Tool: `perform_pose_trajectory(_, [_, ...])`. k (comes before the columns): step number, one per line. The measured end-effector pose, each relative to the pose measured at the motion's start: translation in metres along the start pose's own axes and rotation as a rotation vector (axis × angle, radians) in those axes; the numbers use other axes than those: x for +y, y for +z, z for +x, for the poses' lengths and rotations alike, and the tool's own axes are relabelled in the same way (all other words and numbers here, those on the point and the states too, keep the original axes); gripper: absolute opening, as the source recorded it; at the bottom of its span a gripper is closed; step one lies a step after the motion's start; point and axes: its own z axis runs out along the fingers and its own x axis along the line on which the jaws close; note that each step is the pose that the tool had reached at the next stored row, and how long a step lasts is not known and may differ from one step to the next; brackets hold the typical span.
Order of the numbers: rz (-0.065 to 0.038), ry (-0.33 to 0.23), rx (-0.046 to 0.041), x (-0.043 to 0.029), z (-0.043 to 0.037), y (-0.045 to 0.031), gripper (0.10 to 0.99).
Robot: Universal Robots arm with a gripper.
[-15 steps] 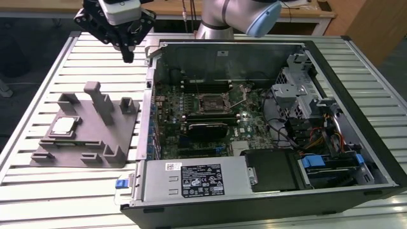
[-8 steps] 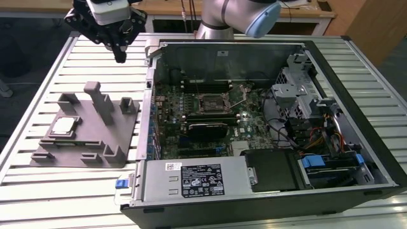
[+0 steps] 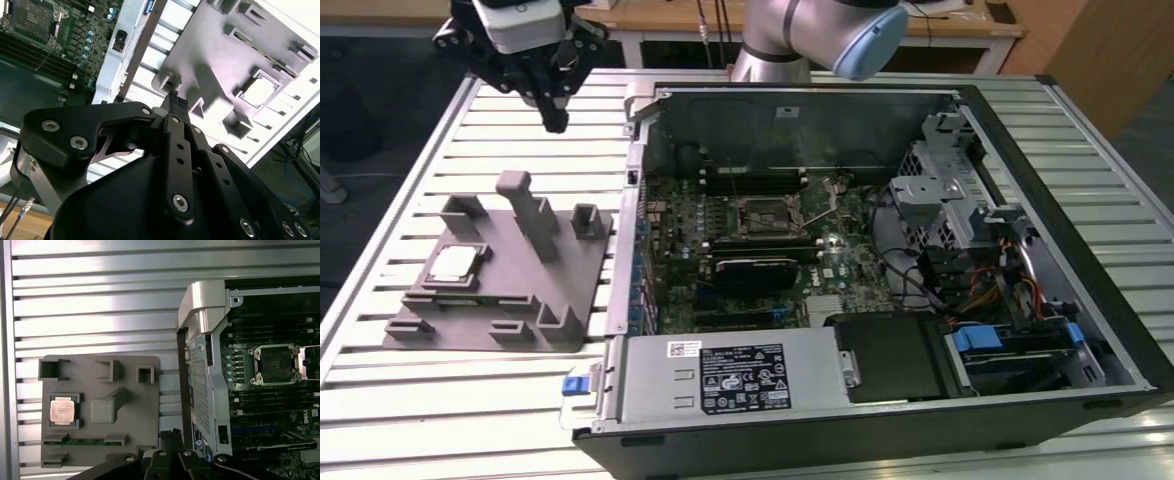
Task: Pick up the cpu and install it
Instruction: 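Reach for the cpu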
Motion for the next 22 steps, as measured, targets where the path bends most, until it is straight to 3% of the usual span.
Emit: perform_pose_trajectory(22, [0.000, 0.000, 0.0000, -0.0032, 0.0331, 0.0166, 0.106])
